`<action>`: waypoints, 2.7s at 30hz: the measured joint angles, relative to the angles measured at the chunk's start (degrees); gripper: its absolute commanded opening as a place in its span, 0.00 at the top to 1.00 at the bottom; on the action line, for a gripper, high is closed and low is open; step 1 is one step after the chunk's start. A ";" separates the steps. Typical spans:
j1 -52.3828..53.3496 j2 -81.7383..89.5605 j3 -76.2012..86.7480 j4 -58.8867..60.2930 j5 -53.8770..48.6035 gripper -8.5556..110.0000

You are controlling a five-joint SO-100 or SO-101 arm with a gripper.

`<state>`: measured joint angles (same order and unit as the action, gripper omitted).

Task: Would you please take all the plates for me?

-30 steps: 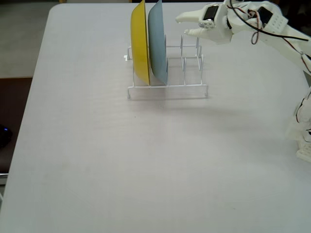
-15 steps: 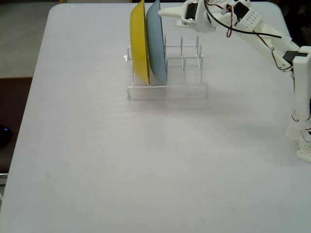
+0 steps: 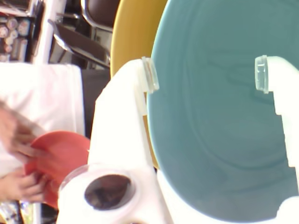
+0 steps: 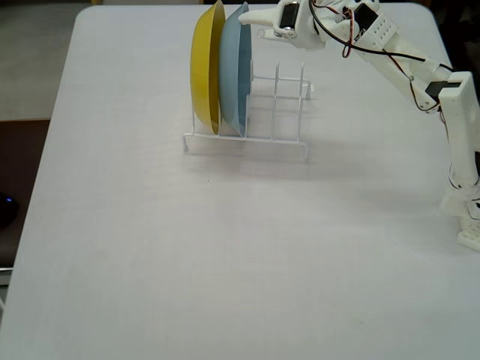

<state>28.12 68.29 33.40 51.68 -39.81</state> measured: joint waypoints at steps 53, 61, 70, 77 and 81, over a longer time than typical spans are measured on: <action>-1.14 2.55 -0.09 -7.03 -2.72 0.69; -2.64 -0.88 -0.09 -9.93 -0.97 0.69; -4.31 -4.92 -0.09 -13.54 2.55 0.79; -5.01 -4.92 -1.41 -13.80 2.55 0.93; -5.19 -4.92 -5.89 -9.58 1.23 0.93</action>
<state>22.94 63.37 27.51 42.10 -38.58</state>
